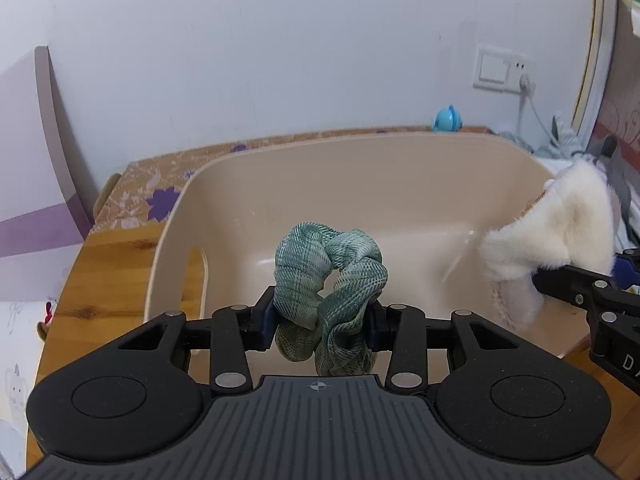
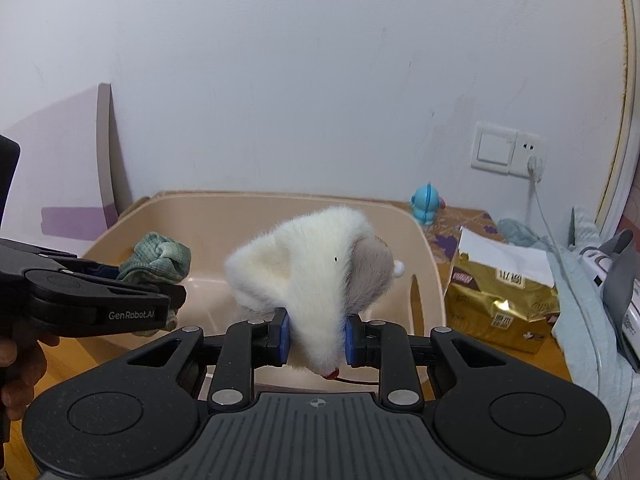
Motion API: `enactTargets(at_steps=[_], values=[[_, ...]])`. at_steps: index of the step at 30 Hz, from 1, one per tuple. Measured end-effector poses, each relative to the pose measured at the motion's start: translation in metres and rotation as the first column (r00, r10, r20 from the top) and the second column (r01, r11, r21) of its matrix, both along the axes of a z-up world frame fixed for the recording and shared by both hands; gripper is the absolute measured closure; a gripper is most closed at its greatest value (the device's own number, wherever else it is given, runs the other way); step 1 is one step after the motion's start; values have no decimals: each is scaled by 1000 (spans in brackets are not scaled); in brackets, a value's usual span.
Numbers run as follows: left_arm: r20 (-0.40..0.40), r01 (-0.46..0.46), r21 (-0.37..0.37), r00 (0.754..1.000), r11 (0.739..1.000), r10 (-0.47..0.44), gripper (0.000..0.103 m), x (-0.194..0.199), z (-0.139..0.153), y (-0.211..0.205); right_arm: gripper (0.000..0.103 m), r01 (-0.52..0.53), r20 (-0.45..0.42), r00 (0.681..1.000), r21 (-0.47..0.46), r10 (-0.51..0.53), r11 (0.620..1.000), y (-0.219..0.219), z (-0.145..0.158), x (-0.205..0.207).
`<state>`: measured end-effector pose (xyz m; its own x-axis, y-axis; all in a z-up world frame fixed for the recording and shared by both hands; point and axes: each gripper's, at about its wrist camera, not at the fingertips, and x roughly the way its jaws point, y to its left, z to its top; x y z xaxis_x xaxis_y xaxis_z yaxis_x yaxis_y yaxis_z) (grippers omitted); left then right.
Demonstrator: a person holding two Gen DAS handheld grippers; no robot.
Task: Organize objects
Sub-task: 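Carry the scrunchie with the left tool while the right tool carries the plush to the basket, then lower both items into the beige basket and open both tools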
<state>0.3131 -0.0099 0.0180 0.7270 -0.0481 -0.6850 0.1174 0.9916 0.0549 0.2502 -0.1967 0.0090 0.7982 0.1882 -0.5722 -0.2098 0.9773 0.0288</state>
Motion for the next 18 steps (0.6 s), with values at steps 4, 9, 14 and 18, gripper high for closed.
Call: enactTargets(at_steps=[4,9,14,18], values=[[-15,-5,8,1000,1000,5,61,2,-7,0,78,-6,-25,1000,-18,6,1000,4,-7,4],[-26,-11,19,1000,1000,12,54,3,-8,0,73,-3,-40,999,-23,3,1000,4,-10,6],[-4,-12,16,1000,1000,12,39,-1,-5,-1,54,-4,-33,999,-39,3,999,3,-8,4],[21,-18,26,1000,1000,17,20,-6,0,-4,31,-2,-20,1000,-26,1,1000,0,-5,0]])
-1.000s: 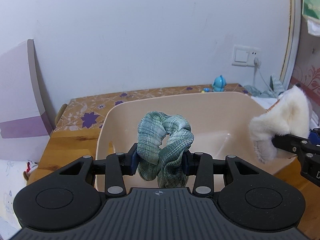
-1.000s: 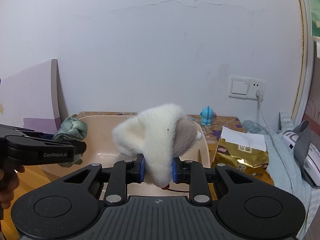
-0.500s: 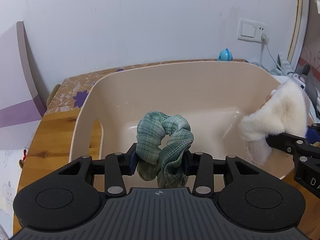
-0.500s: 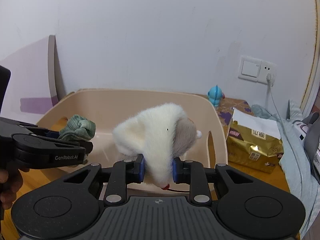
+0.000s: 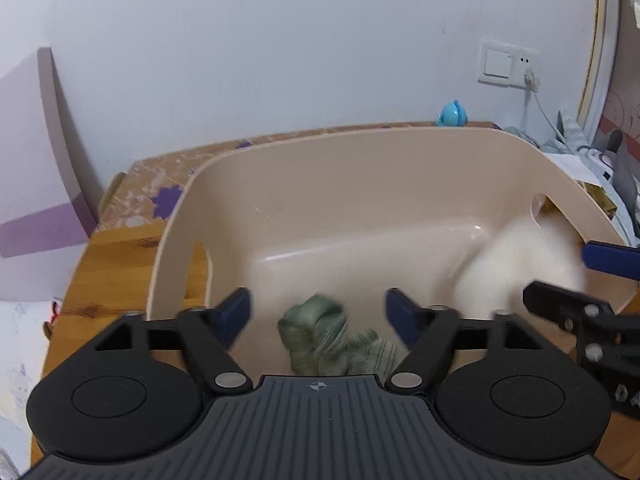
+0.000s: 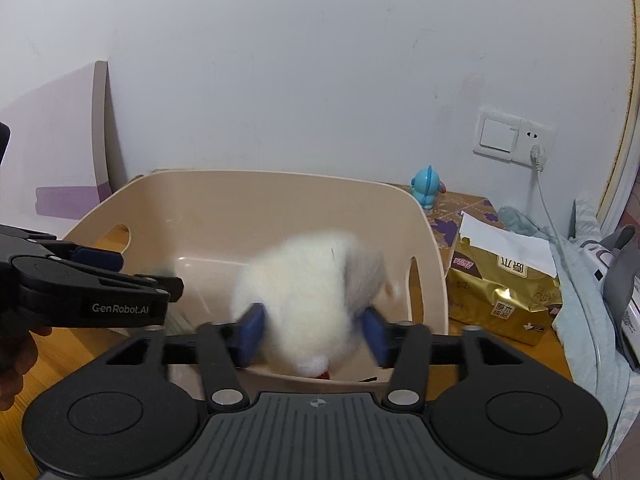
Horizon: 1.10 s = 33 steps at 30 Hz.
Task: Organize objects
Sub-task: 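Lower both items into the beige basket and open both tools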
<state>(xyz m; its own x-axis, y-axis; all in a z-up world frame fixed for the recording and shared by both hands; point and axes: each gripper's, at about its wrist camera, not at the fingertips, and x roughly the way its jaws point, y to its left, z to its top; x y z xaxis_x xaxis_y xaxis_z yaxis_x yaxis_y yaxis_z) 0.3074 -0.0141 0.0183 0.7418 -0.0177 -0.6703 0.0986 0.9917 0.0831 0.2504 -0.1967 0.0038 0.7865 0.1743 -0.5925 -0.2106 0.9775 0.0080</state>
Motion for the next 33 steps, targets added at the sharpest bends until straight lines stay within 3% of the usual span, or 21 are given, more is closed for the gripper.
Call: enactTargets(at_steps=[3,7,10,33], values=[[16,9,-17,1000,1000,-9,18,-5,4,-1,24,-3,12,1000,13,3,1000,-3,3,-5],[27,6,-20,1000,1000,-6,17,-11,10,-2,7,-8,24,1000,47,7,999,-8,9,-10],[38,0,-26,999,1000,1,17,-16,15,0,2,-16,40,999,48,14,999,-8,15,-16],[99,4,-51,995,999,1,16,-90,45,24,0,11,74,997,16,-12,1000,-8,32,-84]])
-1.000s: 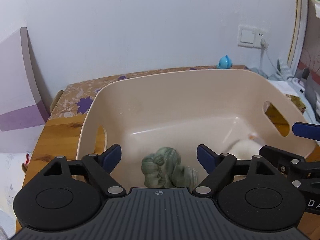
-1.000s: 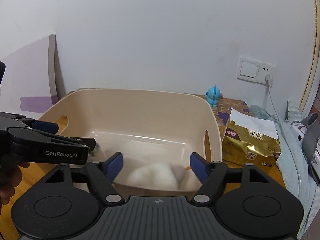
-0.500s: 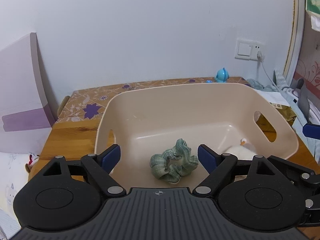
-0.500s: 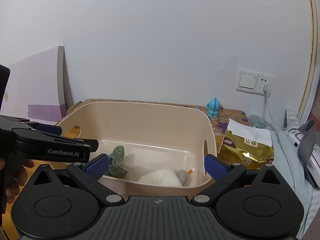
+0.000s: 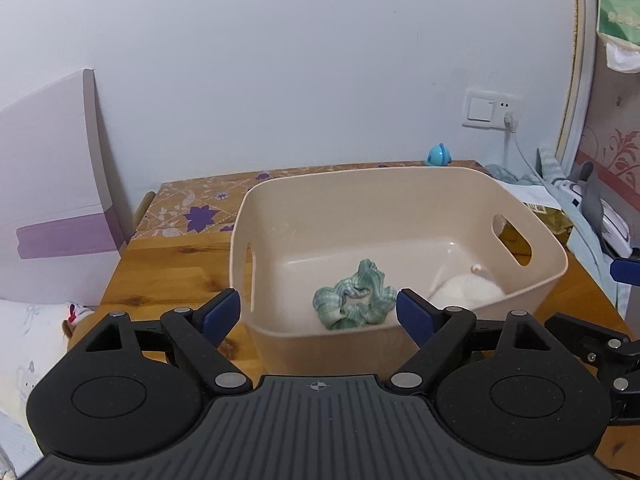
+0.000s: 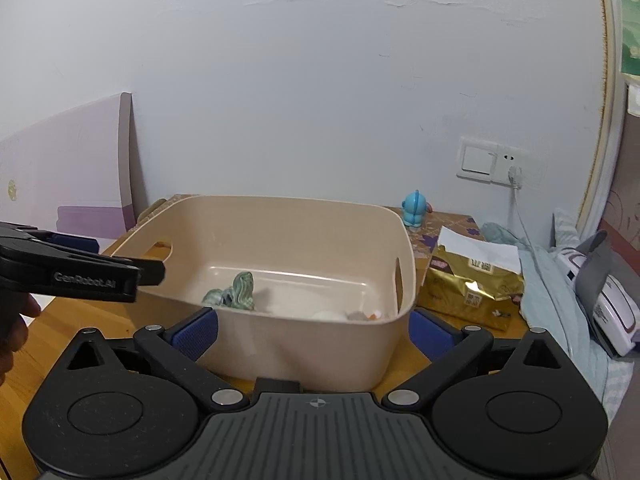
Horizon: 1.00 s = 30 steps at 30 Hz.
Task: Organize objects
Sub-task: 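Lower both items into the beige basket and open both tools, then move both tools back toward the tissue pack and seaweed bag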
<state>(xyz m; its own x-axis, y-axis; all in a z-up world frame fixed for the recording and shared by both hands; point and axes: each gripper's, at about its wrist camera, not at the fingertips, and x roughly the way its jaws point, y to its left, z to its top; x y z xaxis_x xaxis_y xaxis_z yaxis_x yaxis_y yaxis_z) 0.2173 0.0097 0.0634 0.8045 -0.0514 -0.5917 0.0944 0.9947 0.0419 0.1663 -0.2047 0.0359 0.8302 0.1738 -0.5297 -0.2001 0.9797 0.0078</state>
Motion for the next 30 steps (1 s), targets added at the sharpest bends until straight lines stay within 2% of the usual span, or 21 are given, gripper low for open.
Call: enactTargets(at_steps=[14,20,30], values=[[-5,28,39,1000,999,-28,16,-49,-12,20,0,50,-16,999,26,-50,998,-2,-17,-33],[-68,33,-33,997,999,-35,15,-67,-28,36,0,34,-33,999,48,-33,998,6,-27,-46],[-109,-7,22,994,1000,9,15,-99,-59,55,0,-27,-103,994,48,32,998,25,-56,-67]])
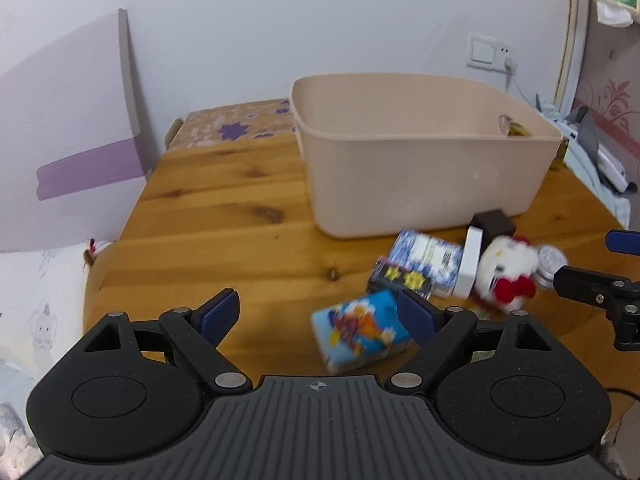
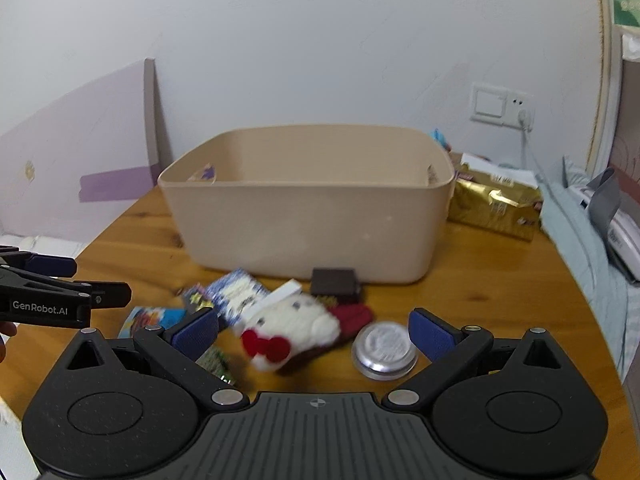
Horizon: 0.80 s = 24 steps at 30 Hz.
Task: Organize objects
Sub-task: 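Move both tools back toward the tissue pack and seaweed bag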
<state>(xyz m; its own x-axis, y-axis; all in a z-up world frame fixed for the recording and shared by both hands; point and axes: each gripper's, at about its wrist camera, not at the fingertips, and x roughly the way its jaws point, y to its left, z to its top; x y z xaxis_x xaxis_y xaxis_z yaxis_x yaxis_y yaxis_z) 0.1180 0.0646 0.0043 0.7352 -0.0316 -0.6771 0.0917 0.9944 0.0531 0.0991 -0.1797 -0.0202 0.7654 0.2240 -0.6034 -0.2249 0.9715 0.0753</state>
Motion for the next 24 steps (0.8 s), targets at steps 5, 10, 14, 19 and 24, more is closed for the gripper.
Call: enactTargets(at_steps=[5,10,14,19,24], values=[[-24,-14,-3,1000,1000,14,15,-11,-12,8,0,-19,-42,999,5,19,1000,6,-16,-7],[-48,-29,-17,998,999,28,15,-17,-23,16,0,-34,-61,998,10,34,999,12,-21,-11],[-56,-44,-17,997,999,43,15,-20,-28,19,0,-54,-71,996,15,55,998,21,-25,-14],[-44,-56,-22,998,998,55,15,-25,-31,21,0,-82,-93,992,14,83,997,34,-32,-12],[-47,-65,-32,997,997,63,15,-25,-34,25,0,-103,-123,986,51,109,993,47,-38,-7]])
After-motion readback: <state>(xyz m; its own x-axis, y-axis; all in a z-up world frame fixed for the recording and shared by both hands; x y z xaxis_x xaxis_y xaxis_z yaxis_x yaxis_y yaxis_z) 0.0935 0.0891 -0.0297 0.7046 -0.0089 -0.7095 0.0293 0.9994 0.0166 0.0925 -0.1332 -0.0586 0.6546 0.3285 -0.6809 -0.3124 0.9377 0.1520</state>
